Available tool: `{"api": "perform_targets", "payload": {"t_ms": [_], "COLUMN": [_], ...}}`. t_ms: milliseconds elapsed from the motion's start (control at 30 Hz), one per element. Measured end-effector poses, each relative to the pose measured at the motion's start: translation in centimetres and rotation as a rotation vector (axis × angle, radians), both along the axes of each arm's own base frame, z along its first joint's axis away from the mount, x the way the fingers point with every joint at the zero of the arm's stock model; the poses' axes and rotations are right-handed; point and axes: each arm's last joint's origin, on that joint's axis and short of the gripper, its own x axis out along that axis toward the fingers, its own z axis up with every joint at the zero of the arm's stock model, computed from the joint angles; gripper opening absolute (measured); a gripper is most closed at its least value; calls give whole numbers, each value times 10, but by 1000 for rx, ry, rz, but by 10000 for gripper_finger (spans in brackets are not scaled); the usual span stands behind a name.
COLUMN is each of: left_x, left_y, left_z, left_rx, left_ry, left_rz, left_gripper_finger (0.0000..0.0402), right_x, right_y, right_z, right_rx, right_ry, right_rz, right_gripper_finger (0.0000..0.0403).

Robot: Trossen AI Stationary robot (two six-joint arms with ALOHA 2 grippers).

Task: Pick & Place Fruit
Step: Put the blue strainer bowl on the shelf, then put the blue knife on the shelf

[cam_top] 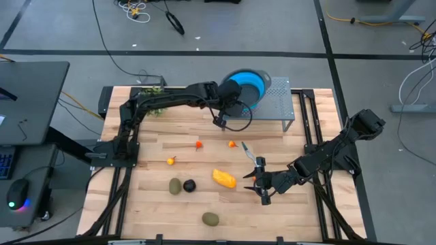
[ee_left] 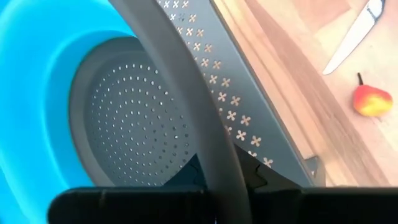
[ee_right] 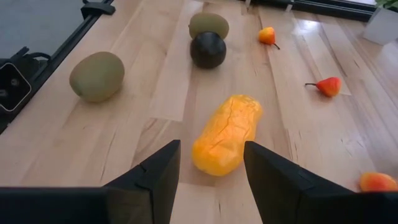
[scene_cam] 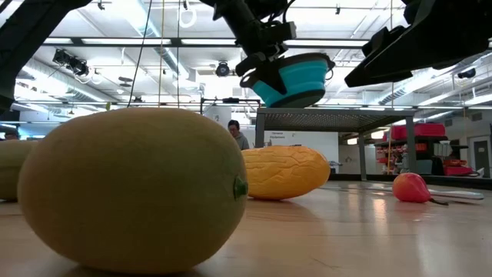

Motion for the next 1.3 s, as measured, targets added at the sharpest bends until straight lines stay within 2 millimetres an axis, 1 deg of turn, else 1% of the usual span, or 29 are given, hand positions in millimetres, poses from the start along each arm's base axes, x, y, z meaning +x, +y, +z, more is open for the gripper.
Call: {"api": "perform_targets", "payload": {"t_ms": [133,533,667,933,1167,1300], "left_x": [1,1,2,6,8,7], "left_y": [-3,-3,-7,-22,-30,-36], "left_z": [0,0,0,1,2,11], "left_rx": [19,-9,-16,-22,59,62], "left_ry": [3,-17,-27,-49,-40,-61], "left_rz": [19,90,121,110,167,166], "left_gripper_finger": [47,134,157,190,213,219], "right_x": [0,1,1,1,1,1], "right_y": [0,0,0,0,0,0], "right_z": [0,1,1,1,1,1], "right_rx": [7,12,9,4,4,4], "right_ry": [0,-8,-10,-14,-14,-13], "right_rz": [-4,-5,-10,-20,-20,-20], "right_gripper_finger": [188,188,188,188,188,188]}}
